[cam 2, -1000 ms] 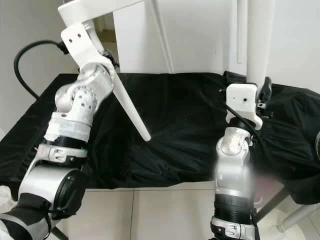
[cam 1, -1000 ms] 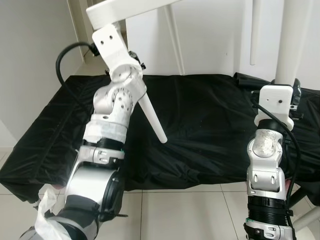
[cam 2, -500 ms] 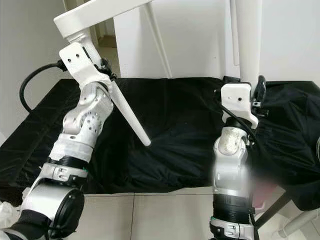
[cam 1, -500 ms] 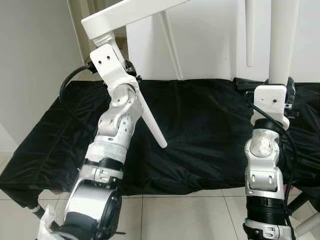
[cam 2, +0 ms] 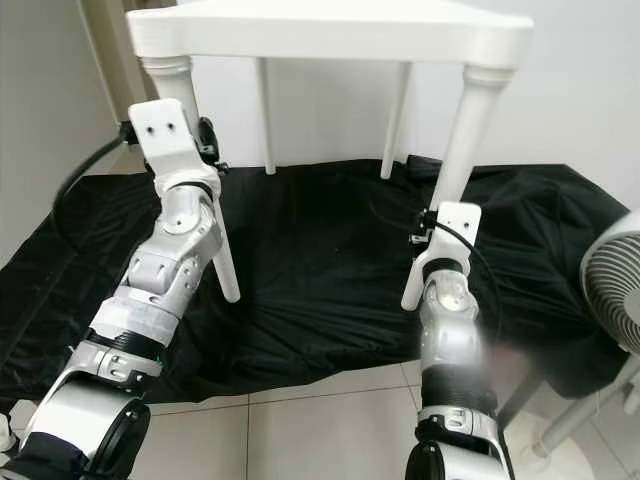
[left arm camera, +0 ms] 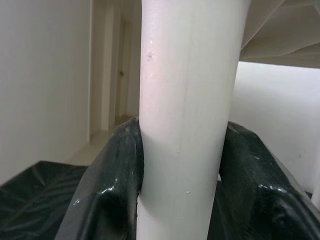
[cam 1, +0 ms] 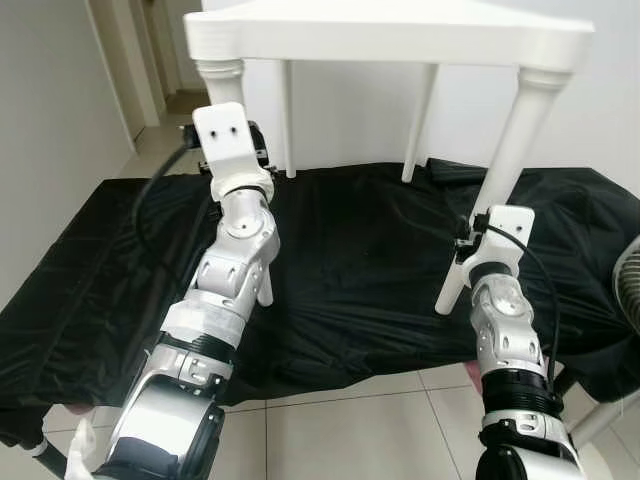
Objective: Building children table
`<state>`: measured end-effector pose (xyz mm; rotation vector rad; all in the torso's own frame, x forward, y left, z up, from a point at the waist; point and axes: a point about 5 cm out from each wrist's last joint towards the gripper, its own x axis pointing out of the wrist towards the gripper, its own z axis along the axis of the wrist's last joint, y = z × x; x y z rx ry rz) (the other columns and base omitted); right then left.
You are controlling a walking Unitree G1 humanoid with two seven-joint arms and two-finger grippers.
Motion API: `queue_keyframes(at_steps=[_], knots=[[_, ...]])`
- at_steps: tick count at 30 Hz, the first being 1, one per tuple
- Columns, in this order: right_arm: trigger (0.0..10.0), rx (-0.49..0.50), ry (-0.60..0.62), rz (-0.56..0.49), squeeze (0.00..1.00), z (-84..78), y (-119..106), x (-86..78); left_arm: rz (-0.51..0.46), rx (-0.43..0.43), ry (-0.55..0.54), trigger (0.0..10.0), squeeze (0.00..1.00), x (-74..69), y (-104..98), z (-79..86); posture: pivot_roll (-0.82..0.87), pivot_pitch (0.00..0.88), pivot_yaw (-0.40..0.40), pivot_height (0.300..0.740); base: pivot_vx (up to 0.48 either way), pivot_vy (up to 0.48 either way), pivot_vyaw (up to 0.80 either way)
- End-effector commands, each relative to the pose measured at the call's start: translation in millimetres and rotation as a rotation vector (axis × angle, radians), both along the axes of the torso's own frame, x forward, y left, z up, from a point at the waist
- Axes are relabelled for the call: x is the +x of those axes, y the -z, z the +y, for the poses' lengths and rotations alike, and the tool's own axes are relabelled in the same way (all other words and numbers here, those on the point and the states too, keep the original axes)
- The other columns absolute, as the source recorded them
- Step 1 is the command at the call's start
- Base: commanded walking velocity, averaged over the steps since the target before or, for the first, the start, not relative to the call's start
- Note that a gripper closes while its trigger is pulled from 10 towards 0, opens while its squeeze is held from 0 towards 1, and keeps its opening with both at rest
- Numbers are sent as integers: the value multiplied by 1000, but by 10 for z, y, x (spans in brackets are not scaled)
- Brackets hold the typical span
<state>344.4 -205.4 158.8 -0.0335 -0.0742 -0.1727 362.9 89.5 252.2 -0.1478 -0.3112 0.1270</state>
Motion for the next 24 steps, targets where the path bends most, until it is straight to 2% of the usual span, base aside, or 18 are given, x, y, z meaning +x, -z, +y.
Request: queue_keyframes(at_steps=[1, 2, 4, 5, 13, 14, 24], knots=[[10000, 36, -90, 141, 0, 193, 295, -5, -295, -197, 943, 10000, 0, -751, -1770, -981, 48, 0, 0, 740, 0, 0, 0], [10000, 37, -91, 143, 0, 192, 304, -4, -294, -201, 948, 10000, 620, -754, -1769, -987, 48, 0, 0, 740, 0, 0, 0], [10000, 51, -108, 137, 0, 175, 330, 32, -301, -205, 952, 10000, 620, -756, -1763, -998, 48, 0, 0, 740, 0, 0, 0], [10000, 58, -112, 135, 1000, 169, 340, 42, -303, -205, 954, 10000, 1000, -759, -1761, -1003, 50, 0, 0, 740, 0, 0, 0], [10000, 70, -118, 107, 1000, 149, 334, 66, -309, -178, 947, 10000, 1000, -758, -1749, -1015, 53, 0, 0, 740, 0, 0, 0], [10000, 70, -111, 97, 1000, 143, 326, 64, -308, -172, 944, 10000, 663, -757, -1745, -1015, 53, 189, -51, 740, 0, 0, 0], [10000, 70, -111, 97, 1000, 143, 326, 64, -308, -172, 944, 10000, 663, -757, -1745, -1015, 53, 189, -51, 740, 0, 0, 0]])
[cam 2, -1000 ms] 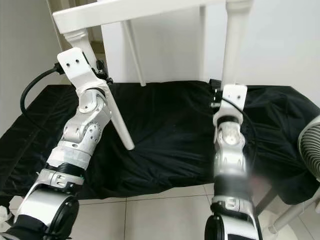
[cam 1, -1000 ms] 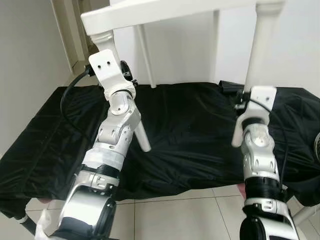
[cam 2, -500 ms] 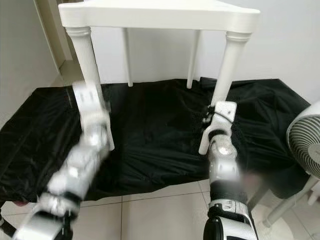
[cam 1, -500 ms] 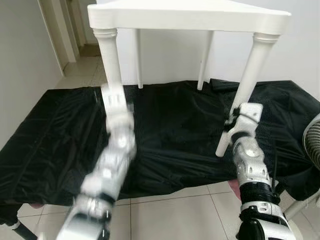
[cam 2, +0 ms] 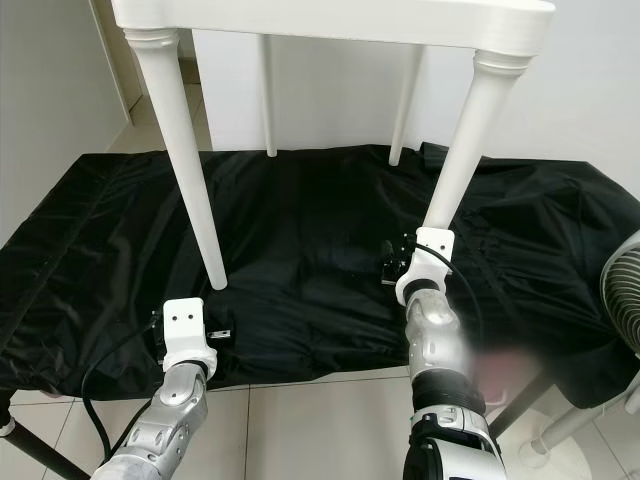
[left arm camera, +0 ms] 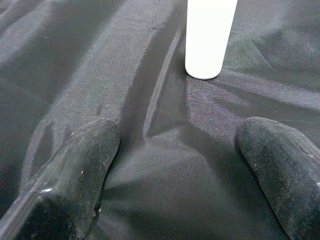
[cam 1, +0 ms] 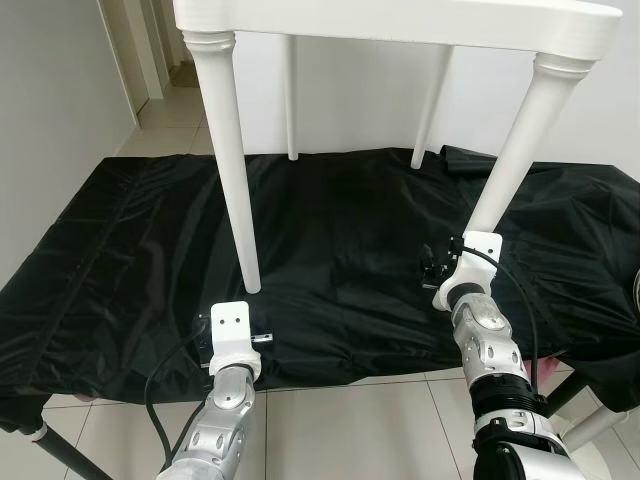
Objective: Building children table
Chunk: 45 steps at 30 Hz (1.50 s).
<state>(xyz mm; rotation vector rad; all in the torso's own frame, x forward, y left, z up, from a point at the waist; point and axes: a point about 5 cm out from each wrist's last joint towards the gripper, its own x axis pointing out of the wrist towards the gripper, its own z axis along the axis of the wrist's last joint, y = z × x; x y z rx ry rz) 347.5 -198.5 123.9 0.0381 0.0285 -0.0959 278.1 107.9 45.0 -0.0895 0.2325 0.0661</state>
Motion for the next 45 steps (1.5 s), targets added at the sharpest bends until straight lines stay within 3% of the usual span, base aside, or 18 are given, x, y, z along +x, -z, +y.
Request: queue_keyframes(at_steps=[1, 45], knots=[[10000, -6, -33, -2, 1000, 75, -23, 33, -776, -471, 799, 10000, 663, 90, -3817, -1200, 53, 189, -51, 740, 0, 0, 0], [10000, -6, -33, -2, 1000, 75, -23, 33, -776, -471, 799, 10000, 663, 90, -3817, -1200, 53, 189, -51, 740, 0, 0, 0]])
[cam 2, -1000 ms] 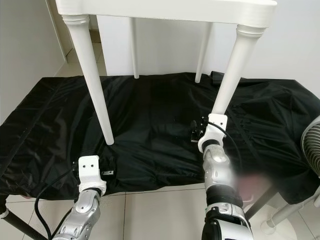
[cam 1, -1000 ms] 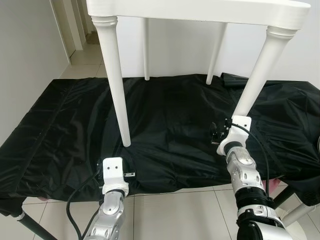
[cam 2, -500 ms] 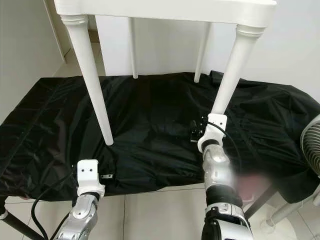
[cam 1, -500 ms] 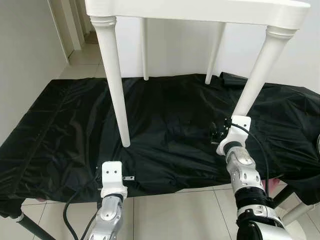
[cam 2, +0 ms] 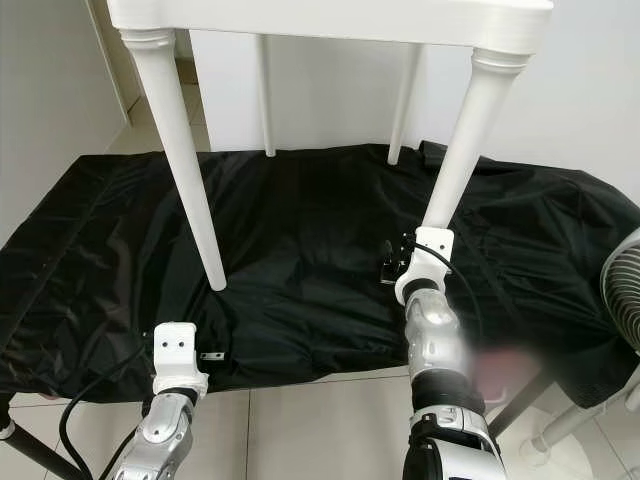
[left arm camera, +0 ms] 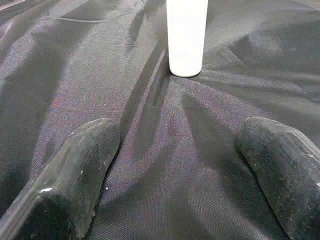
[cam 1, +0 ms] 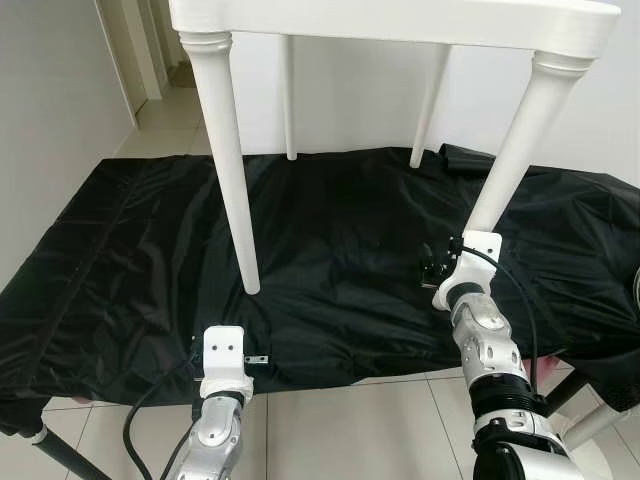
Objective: Building children table
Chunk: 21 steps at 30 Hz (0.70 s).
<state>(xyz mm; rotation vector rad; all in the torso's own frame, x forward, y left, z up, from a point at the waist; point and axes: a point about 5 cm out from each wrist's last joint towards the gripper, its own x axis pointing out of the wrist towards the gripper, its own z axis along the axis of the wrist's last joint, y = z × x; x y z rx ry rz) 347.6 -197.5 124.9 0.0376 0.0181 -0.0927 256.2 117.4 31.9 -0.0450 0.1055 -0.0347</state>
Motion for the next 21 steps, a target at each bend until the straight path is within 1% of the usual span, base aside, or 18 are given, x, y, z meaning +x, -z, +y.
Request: queue_keyframes(at_steps=[1, 5, 6, 7, 8, 9, 10, 11, 12, 13, 14, 21], knots=[[10000, -5, -30, 9, 1000, 65, -14, 32, -613, -482, 744, 10000, 663, 309, -3948, -1294, 53, 189, -51, 740, 0, 0, 0], [10000, -5, -30, 9, 1000, 65, -14, 32, -613, -482, 744, 10000, 663, 309, -3948, -1294, 53, 189, -51, 740, 0, 0, 0], [10000, -2, -26, 1, 110, 60, -20, 30, -617, -473, 740, 10000, 0, 312, -3943, -1293, 55, 0, 0, 740, 0, 0, 0], [10000, -2, -26, 1, 110, 60, -20, 30, -617, -473, 740, 10000, 0, 312, -3943, -1293, 55, 0, 0, 740, 0, 0, 0], [10000, 9, -81, -66, 0, 131, 85, -87, -636, -399, 691, 10000, 0, 556, -3702, -1125, 99, 0, 0, 740, 0, 0, 0], [10000, 9, -81, -66, 0, 131, 85, -87, -636, -399, 691, 10000, 0, 556, -3702, -1125, 99, 0, 0, 740, 0, 0, 0], [10000, 18, -120, -115, 0, 182, 158, -184, -644, -327, 666, 10000, 0, 709, -3501, -992, 99, 0, 0, 740, 0, 0, 0], [10000, 18, -120, -115, 0, 182, 158, -184, -644, -327, 666, 10000, 0, 709, -3501, -992, 99, 0, 0, 740, 0, 0, 0], [10000, 26, -146, -149, 0, 217, 202, -256, -647, -273, 656, 10000, 0, 796, -3367, -898, 99, 0, 0, 740, 0, 0, 0], [10000, 26, -146, -149, 0, 217, 202, -256, -647, -273, 656, 10000, 0, 796, -3367, -898, 99, 0, 0, 740, 0, 0, 0], [10000, 28, -159, -166, 0, 237, 225, -296, -648, -244, 654, 10000, 0, 834, -3303, -850, 101, 0, 0, 740, 0, 0, 0], [10000, 29, -168, -166, 0, 264, 238, -313, -658, -237, 651, 10000, 0, 845, -3349, -827, 102, 0, 0, 740, 0, 0, 0]])
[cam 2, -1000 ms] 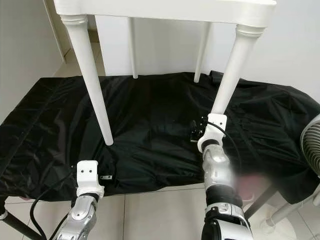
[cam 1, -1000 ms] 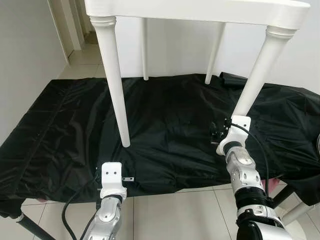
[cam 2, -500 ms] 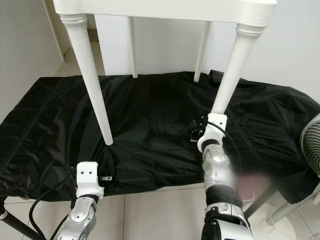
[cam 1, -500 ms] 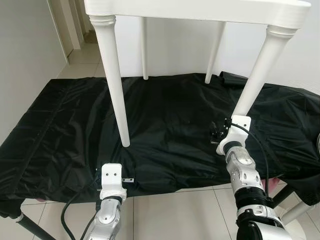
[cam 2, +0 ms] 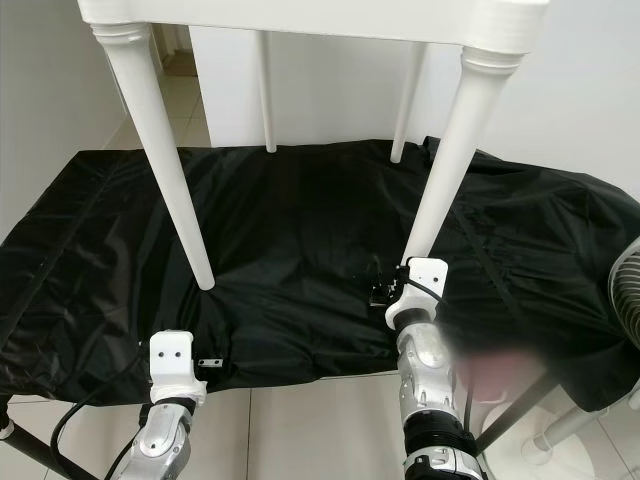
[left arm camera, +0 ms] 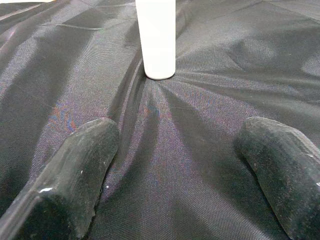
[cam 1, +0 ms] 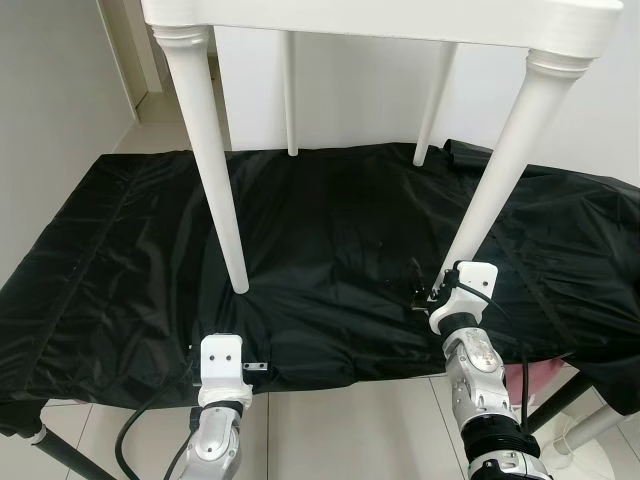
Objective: Building children table
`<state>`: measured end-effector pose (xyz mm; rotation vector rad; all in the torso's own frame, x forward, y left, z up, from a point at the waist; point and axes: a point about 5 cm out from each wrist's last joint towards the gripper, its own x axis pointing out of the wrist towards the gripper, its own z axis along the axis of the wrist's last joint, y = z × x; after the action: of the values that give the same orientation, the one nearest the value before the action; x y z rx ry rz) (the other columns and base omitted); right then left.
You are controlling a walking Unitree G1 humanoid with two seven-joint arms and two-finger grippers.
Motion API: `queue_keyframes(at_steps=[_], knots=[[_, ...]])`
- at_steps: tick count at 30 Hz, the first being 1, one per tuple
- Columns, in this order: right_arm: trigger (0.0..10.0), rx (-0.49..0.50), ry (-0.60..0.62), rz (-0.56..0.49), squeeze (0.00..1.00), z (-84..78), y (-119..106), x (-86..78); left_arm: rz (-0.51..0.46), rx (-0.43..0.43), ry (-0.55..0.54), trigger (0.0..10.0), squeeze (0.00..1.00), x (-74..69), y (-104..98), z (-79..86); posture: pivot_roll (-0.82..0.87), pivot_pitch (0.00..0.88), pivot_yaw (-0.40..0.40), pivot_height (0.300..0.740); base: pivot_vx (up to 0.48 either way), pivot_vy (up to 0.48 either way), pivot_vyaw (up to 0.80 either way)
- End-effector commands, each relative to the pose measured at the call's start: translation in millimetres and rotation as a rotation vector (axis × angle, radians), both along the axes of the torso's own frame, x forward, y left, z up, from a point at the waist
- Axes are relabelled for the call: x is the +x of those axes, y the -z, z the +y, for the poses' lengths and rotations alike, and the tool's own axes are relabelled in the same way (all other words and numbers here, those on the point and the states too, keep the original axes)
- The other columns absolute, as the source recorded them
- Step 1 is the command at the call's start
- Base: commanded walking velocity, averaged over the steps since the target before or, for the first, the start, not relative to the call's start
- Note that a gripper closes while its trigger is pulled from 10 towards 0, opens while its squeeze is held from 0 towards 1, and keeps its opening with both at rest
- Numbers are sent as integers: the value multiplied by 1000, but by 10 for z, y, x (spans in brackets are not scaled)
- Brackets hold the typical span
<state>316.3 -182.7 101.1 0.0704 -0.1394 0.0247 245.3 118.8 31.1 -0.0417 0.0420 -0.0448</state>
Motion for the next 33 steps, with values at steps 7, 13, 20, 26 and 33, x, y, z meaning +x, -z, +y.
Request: queue_keyframes(at_steps=[7, 13, 20, 26, 33], knots=[[10000, -3, -57, -15, 0, 112, 23, -25, -595, -212, 647, 10000, 0, 970, -3346, -835, 103, 0, 0, 740, 0, 0, 0], [10000, -4, -41, -108, 0, 89, -59, -118, -600, -203, 645, 10000, 0, 976, -3338, -818, 105, 0, 0, 740, 0, 0, 0], [10000, -2, -29, -120, 0, 88, -76, -151, -600, -192, 641, 10000, 0, 988, -3333, -800, 107, 158, -37, 740, 0, 0, 0], [10000, -2, -29, -120, 0, 88, -76, -151, -600, -192, 641, 10000, 0, 988, -3333, -800, 107, 158, -37, 740, 0, 0, 0], [10000, -2, -29, -120, 0, 88, -76, -151, -600, -192, 641, 10000, 0, 988, -3333, -800, 107, 158, -37, 740, 0, 0, 0]])
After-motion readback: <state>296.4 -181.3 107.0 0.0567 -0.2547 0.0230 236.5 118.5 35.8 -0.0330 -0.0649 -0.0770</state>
